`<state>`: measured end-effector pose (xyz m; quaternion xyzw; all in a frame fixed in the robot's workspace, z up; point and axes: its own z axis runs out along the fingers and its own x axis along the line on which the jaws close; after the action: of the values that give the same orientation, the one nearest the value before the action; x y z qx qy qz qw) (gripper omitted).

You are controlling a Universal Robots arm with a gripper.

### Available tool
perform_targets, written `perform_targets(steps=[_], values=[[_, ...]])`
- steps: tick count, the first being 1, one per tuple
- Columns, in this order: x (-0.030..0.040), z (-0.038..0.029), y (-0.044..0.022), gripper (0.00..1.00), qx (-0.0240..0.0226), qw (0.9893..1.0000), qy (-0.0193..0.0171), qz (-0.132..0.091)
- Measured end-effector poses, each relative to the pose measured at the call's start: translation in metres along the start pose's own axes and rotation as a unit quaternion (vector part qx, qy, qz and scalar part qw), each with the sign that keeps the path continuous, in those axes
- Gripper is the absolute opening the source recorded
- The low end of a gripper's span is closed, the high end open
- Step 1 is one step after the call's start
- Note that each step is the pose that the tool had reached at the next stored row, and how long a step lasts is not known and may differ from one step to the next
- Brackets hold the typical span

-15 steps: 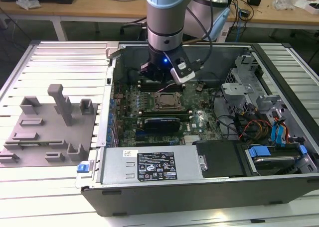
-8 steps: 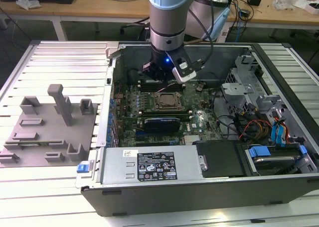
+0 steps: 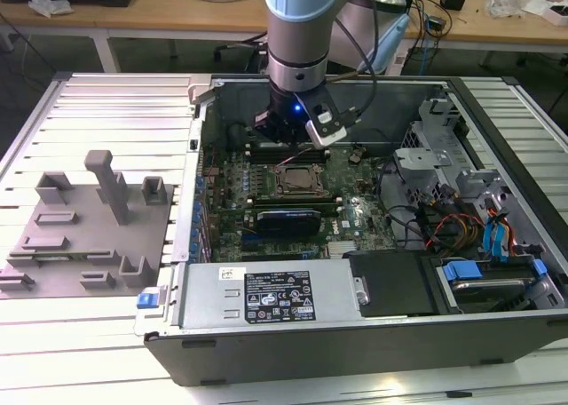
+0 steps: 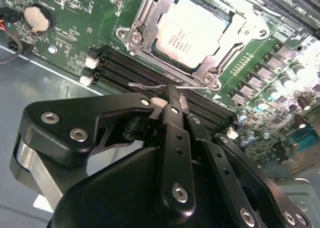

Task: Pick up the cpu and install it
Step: 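Install the first cpu locking lever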

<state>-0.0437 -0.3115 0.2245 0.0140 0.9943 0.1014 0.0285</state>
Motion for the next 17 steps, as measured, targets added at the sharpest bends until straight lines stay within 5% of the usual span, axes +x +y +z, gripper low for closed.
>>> perform_targets(steps=[9,15,17], values=[[-0.0092,0.0062,0.0001,0.11,0.0047,1.0,0.0025,0.008],[-0.0091,0.0074,0.0,0.11,0.0113,0.9995,-0.0026,0.031],[-0.0079,0.0084,-0.0002,0.11,0.0121,0.9995,-0.0099,0.029]])
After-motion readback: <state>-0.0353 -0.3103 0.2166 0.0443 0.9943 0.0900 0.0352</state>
